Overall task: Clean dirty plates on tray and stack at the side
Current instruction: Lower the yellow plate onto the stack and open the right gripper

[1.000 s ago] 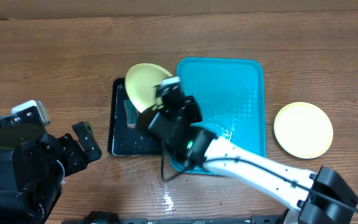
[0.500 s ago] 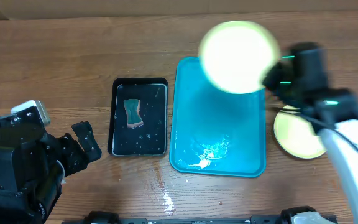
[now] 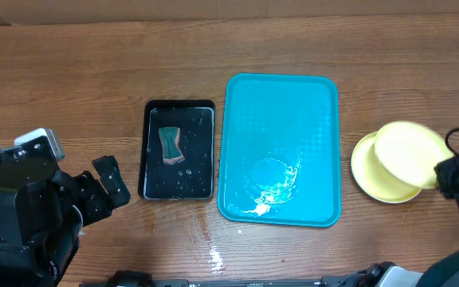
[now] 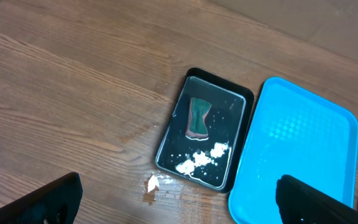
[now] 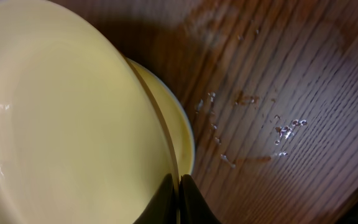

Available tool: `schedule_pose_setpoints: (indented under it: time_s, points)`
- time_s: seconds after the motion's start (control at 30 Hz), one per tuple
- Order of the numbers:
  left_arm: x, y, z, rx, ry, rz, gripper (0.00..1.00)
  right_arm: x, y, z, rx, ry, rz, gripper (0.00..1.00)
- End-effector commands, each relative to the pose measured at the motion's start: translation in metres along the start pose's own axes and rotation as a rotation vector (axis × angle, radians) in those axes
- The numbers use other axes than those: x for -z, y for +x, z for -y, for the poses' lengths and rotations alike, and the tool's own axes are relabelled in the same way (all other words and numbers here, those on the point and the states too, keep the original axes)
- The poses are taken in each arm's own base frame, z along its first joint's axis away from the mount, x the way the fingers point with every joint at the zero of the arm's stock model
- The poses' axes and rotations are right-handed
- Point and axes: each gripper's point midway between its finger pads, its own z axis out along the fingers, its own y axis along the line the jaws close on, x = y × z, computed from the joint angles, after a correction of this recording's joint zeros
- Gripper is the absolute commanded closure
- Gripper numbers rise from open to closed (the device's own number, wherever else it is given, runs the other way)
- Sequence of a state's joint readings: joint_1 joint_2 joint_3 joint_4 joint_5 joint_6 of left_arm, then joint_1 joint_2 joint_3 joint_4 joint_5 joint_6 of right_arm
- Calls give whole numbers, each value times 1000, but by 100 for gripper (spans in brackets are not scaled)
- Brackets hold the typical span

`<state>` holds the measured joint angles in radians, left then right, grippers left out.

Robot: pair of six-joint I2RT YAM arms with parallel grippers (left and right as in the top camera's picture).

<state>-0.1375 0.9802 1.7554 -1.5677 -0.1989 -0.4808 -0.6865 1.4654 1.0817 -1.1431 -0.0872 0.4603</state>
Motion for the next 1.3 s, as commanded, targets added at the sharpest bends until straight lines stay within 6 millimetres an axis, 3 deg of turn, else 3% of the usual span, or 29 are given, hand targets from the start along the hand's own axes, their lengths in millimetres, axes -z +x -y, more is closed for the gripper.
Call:
schedule_pose_setpoints:
  time_s: [0.0,0.13,0.17,0.2,0.27,0.37,0.43,0.53,0.63,0.77,0.8,0.83,1.0,1.1,1.27]
  points:
    - [2,-2,-1,19,-5,12,0,-21,18,-5,39,-88,-97,96]
    - [2,-2,-1,19,-5,12,0,-30,26,-7,50,-100,-116,96]
    - [2,-2,-1,19,-5,12,0,-30,24,-8,56,-102,-106,90]
    - [2,-2,-1,19,-5,12,0,-28,22,-11,71,-106,-95,65]
    - [2,-2,-1,19,-5,12,0,-22,20,-14,67,-117,-84,47]
    - [2,-2,-1,19,-5,12,0,-2,18,-26,80,-177,-52,42]
    - [2,-2,-1,19,-5,12,0,21,24,-43,124,-272,-39,41]
    - [2,-2,-1,19,-5,12,0,60,49,-70,240,-437,-44,42]
    - [2,-2,-1,19,-5,12,0,106,98,-95,471,-623,-25,42]
    - [2,-2,-1,19,-5,12,0,142,163,-96,783,-727,19,39]
    - [2,-2,-1,19,-5,12,0,150,182,-92,855,-749,20,31]
    - [2,-2,-1,19,-5,12,0,155,196,-88,903,-768,20,0]
    - [2,-2,-1,19,-5,12,0,185,256,-68,1034,-901,-45,0]
    - [2,-2,-1,19,-5,12,0,189,265,-64,1068,-918,-56,0]
    - [2,-2,-1,19,-5,12,0,184,260,-64,1064,-887,-34,0]
